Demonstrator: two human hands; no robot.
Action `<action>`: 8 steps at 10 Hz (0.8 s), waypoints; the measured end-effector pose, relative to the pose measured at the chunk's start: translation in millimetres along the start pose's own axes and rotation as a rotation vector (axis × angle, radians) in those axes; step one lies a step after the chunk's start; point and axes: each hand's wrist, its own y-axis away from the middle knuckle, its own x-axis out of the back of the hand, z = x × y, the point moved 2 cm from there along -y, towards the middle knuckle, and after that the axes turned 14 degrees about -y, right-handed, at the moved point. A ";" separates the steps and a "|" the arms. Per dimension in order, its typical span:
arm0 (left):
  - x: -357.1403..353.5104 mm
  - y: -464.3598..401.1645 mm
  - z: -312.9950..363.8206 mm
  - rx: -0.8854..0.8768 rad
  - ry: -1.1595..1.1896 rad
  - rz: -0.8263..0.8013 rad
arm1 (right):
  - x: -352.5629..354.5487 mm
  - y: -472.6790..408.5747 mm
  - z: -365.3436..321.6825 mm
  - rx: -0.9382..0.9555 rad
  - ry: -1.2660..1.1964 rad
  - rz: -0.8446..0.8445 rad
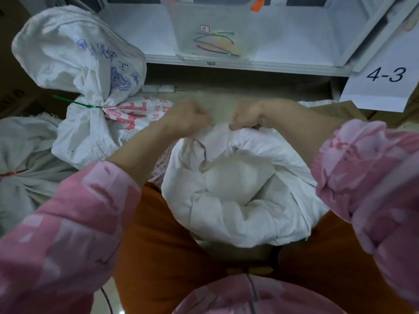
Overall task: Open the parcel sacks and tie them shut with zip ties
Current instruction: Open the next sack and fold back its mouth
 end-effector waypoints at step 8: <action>-14.5 -10.7 -50.9 0.457 0.358 -0.433 | -34.2 15.0 10.8 0.285 0.317 0.508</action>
